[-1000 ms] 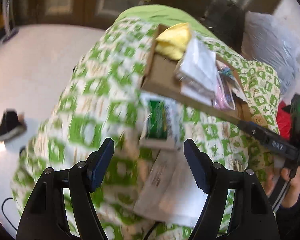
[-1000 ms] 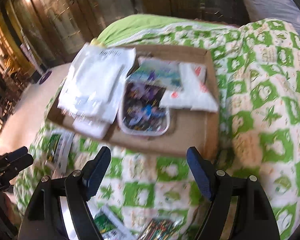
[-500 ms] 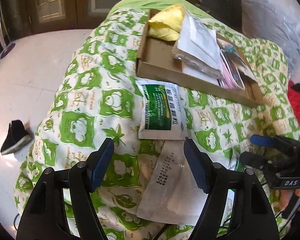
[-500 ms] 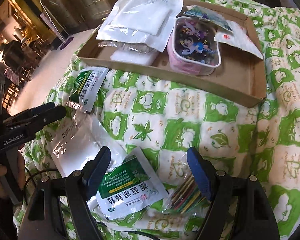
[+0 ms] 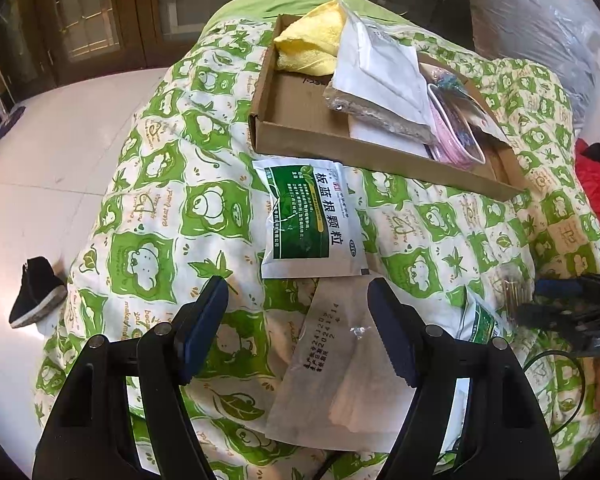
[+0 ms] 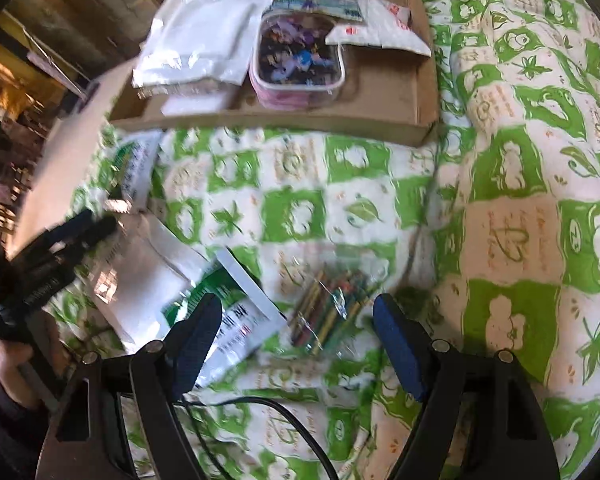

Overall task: Organize soft objects
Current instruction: 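Move the left tool to the green printed packet while the right tool moves to the pencil bag, then grasp the green printed packet with the left tool while the right tool grasps the pencil bag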

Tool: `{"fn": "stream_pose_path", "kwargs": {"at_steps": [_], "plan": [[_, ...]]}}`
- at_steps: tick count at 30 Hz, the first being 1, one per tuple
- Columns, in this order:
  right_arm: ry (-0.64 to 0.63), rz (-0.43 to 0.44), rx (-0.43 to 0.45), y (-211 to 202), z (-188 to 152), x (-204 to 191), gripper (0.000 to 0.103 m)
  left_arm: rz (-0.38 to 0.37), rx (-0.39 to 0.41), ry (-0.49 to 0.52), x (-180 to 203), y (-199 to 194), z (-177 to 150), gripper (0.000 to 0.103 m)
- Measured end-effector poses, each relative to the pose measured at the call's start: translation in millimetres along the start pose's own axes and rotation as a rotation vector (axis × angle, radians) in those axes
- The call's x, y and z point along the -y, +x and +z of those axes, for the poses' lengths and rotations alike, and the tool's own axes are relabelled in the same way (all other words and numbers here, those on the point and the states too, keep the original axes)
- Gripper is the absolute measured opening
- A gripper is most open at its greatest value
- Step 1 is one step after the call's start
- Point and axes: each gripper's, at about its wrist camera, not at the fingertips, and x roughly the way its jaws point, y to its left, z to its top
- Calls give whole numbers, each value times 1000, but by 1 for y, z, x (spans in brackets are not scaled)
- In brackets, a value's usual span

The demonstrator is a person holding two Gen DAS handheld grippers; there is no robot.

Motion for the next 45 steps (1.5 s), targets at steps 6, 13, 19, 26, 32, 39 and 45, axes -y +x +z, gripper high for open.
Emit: {"fn": "stream_pose_path", "kwargs": {"at_steps": [6, 13, 19, 26, 32, 39, 45], "plan": [[5, -78, -28, 24, -1, 4, 61, -12, 0, -11, -2, 0, 1, 73], [16, -59, 37, 23, 0, 16, 28, -13, 3, -14, -2, 0, 2, 73], [-37, -60, 90, 15, 4, 2, 25, 11, 16, -8, 6, 11, 26, 73], [-60, -91, 88, 31, 6, -22, 25, 41, -30, 2, 10, 45, 42, 73], [-54, -100, 104, 33, 7, -19, 25, 73, -13, 57, 13, 50, 40, 73], [-72, -112, 179, 16, 11, -28, 25, 63, -1, 85, 17, 41, 34, 47], [-66, -108, 248, 1, 6, -24, 25, -39, 18, 38, 17, 13, 22, 47]]}}
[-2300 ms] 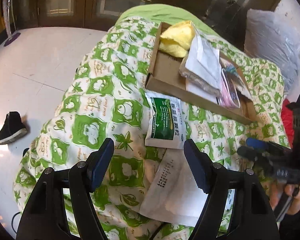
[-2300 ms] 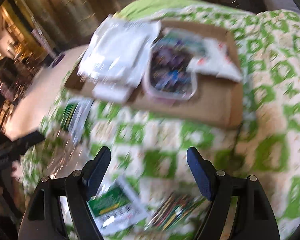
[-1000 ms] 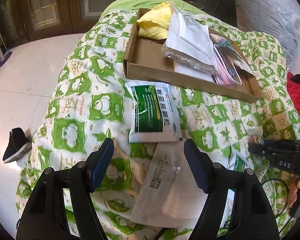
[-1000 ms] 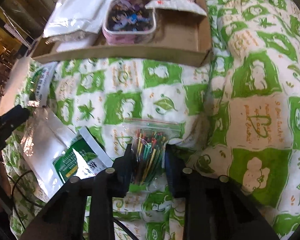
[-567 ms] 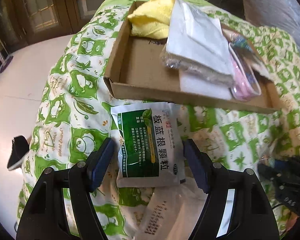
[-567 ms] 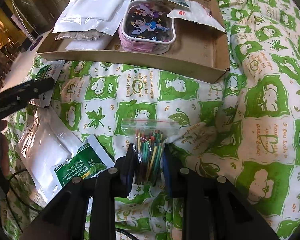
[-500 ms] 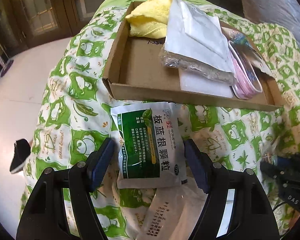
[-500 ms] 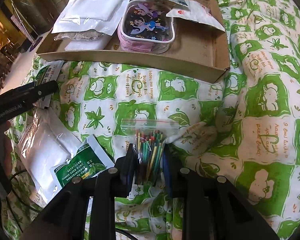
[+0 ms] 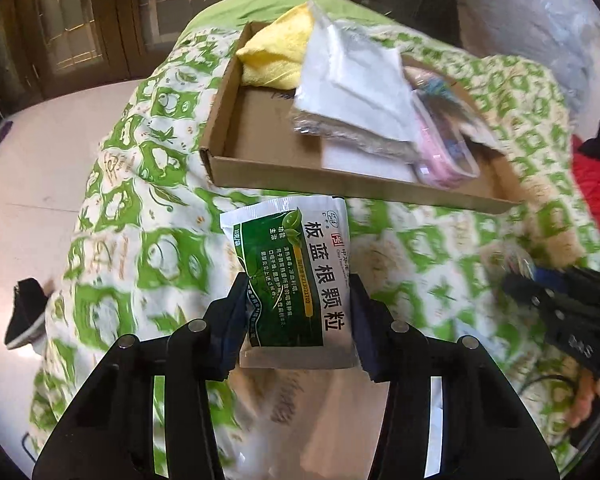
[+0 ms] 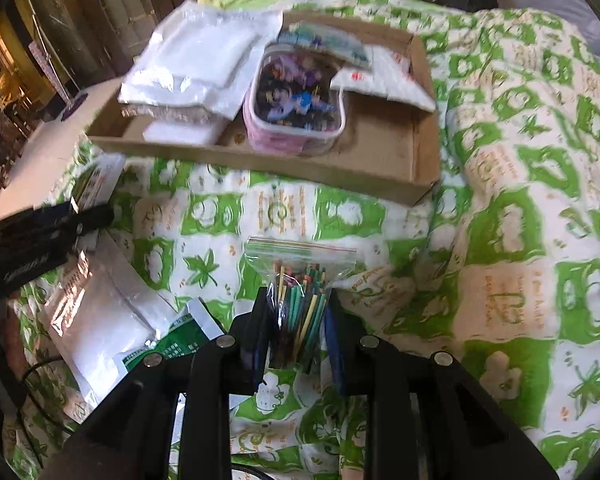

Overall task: Organize soft objects
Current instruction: 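Grasp the green printed packet with the left tool while the right tool grasps the pencil bag, then lift the green packet with the left tool while the right tool holds the pencil bag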

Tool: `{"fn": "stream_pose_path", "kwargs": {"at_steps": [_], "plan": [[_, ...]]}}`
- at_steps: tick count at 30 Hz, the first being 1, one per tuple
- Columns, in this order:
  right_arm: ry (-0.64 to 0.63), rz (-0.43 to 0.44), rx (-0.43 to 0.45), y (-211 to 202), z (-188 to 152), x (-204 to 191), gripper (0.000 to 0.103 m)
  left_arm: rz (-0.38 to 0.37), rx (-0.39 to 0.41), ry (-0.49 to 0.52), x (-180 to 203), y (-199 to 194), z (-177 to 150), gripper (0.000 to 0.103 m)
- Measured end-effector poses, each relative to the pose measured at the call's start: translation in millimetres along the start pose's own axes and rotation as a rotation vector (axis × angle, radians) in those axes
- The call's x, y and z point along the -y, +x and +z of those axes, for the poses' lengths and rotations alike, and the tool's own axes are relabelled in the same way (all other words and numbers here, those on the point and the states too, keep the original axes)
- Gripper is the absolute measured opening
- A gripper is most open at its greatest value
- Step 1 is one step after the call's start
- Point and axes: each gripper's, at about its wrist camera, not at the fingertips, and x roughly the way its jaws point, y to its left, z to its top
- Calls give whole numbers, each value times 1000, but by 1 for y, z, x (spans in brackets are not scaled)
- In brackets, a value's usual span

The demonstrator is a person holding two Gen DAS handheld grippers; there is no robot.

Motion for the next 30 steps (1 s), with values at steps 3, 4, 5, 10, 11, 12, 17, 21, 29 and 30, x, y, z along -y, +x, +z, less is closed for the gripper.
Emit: {"fn": "stream_pose_path", "kwargs": {"at_steps": [3, 4, 5, 10, 11, 12, 17, 21, 29, 30], "plan": [[18, 16, 34, -9, 4, 9, 25, -17, 23, 7, 9, -10, -3, 47], [24, 21, 38, -10, 4, 11, 25, -18, 27, 11, 11, -11, -5, 47], [27, 22, 38, -12, 5, 14, 25, -14, 30, 14, 13, -13, -7, 47], [44, 38, 31, -11, 4, 19, 25, -10, 27, 7, 11, -12, -9, 47], [44, 38, 32, -11, 4, 18, 25, -9, 29, 3, 11, -12, -9, 47], [49, 44, 33, -12, 4, 19, 25, -9, 30, 0, 10, -12, -8, 47], [94, 98, 40, -17, 11, 27, 25, -7, 33, -6, 7, -11, -7, 47], [128, 136, 49, -24, 16, 33, 25, -6, 39, 4, 9, -12, -7, 47], [139, 139, 32, -21, 13, 34, 25, -9, 44, 7, 9, -13, -6, 47], [137, 137, 30, -20, 13, 34, 25, -9, 44, 8, 9, -13, -6, 47]]}}
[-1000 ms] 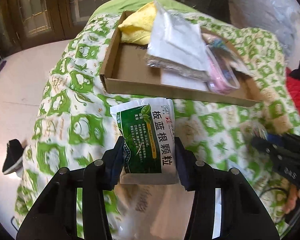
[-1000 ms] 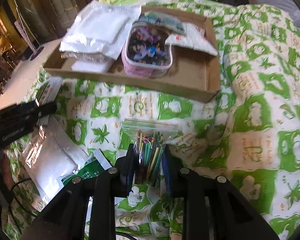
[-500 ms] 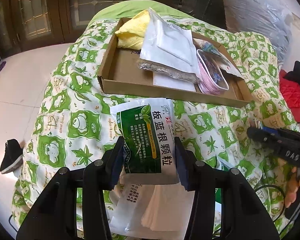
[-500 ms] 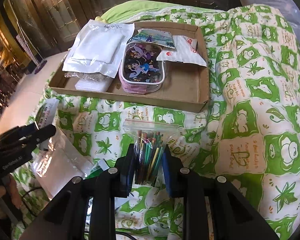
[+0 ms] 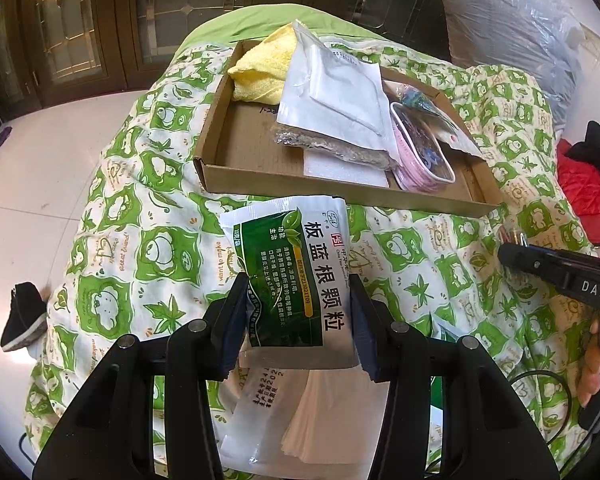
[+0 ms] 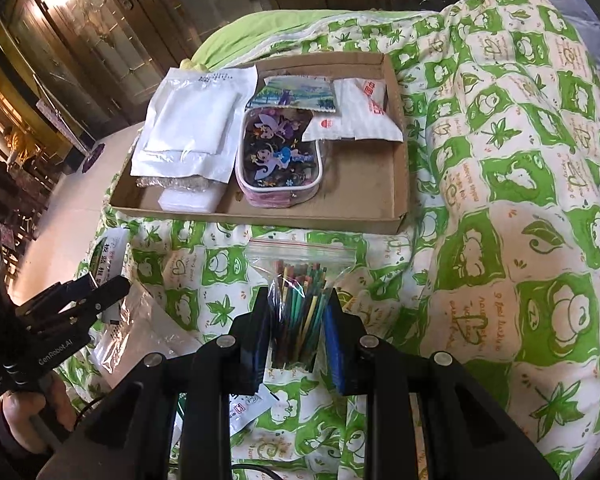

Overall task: Organize soft objects
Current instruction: 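Lift the green packet with the left tool while the right tool holds the pencil bag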

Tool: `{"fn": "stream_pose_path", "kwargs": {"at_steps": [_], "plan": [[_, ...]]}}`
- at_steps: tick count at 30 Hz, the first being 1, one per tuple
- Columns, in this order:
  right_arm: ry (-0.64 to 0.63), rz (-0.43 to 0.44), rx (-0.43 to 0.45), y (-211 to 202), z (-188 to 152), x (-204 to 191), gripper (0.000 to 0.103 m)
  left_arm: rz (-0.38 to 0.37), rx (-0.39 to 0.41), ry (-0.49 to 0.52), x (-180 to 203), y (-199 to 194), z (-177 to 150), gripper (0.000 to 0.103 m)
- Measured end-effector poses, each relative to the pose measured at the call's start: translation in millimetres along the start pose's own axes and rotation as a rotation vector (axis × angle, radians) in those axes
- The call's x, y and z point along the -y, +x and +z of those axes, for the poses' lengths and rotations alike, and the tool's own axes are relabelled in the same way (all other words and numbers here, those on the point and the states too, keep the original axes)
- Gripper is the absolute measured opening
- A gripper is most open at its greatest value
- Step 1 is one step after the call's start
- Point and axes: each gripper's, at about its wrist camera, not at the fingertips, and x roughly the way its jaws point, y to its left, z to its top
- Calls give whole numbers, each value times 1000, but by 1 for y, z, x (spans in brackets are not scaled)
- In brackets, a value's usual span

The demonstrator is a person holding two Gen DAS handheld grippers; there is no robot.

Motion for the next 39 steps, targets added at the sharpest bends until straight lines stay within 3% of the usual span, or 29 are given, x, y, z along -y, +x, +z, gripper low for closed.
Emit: {"fn": "stream_pose_path", "kwargs": {"at_steps": [29, 39], "plan": [[-12, -26, -31, 10, 1, 1, 25, -7, -12, 3, 0, 1, 3, 47], [-3, -15, -26, 9, 3, 3, 25, -24, 10, -14, -12, -9, 53, 47]]}}
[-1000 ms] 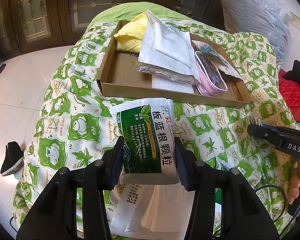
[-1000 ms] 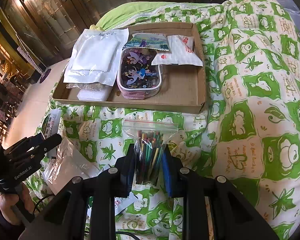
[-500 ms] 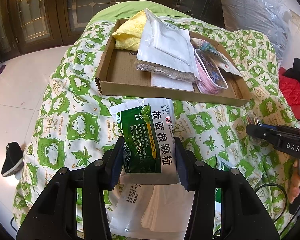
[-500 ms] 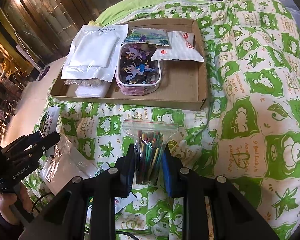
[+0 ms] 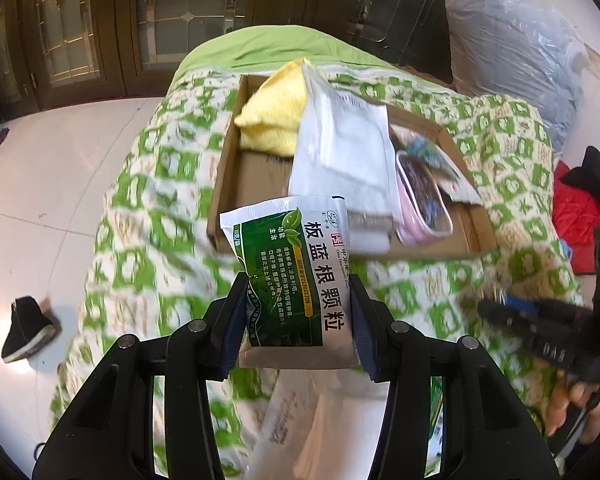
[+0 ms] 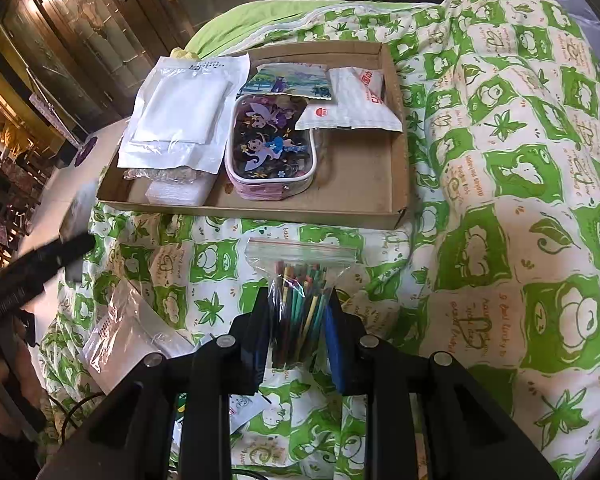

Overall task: Organize soft objects
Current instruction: 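Lift the green packet with the left tool while the right tool holds the pencil bag, then carry the green packet into the tray with the left tool while the right tool carries the pencil bag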

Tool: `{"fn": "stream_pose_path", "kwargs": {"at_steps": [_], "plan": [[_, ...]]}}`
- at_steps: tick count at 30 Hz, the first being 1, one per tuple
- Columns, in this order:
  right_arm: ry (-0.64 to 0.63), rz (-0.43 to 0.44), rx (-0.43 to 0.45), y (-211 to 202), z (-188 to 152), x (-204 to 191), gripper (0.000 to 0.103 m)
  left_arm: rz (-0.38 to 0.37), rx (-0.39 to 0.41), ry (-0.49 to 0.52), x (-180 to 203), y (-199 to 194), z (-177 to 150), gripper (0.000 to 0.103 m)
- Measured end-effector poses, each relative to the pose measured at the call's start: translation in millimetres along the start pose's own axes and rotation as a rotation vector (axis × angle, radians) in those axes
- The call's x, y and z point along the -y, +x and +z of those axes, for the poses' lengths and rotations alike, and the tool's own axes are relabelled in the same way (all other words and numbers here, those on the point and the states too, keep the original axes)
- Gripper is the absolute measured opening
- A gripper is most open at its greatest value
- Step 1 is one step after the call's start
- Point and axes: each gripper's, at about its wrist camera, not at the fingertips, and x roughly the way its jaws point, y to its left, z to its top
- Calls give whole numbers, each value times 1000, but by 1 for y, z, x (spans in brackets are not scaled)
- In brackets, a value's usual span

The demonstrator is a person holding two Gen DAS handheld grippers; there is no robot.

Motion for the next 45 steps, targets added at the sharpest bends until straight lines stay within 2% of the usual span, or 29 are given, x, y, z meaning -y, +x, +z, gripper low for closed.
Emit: {"fn": "stream_pose_path", "kwargs": {"at_steps": [5, 10, 14, 18, 21, 24, 28, 33, 37, 45], "plan": [[3, 10, -2, 1, 1, 2, 25, 18, -9, 23, 6, 19, 32, 47], [12, 15, -8, 3, 1, 5, 25, 40, -48, -1, 0, 47, 56, 47], [20, 17, -12, 5, 2, 4, 25, 11, -77, 15, 9, 66, 65, 47], [22, 19, -17, 8, 3, 4, 25, 8, -86, 65, 28, 77, 65, 47], [24, 18, -13, 7, 5, 6, 25, -5, -80, 63, 24, 76, 63, 47], [29, 16, -2, 5, 9, 10, 25, 20, -62, 56, 14, 69, 62, 47], [25, 4, 33, -2, 26, 14, 25, 46, -32, 53, 2, 57, 61, 47], [15, -14, 67, -1, 60, 19, 25, 46, -64, 41, -5, 67, 61, 47], [24, -31, 64, 12, 71, 25, 25, 55, -68, 69, 4, 78, 60, 48], [25, -35, 46, 36, 81, 32, 25, 68, -64, 41, -3, 82, 64, 61]]}}
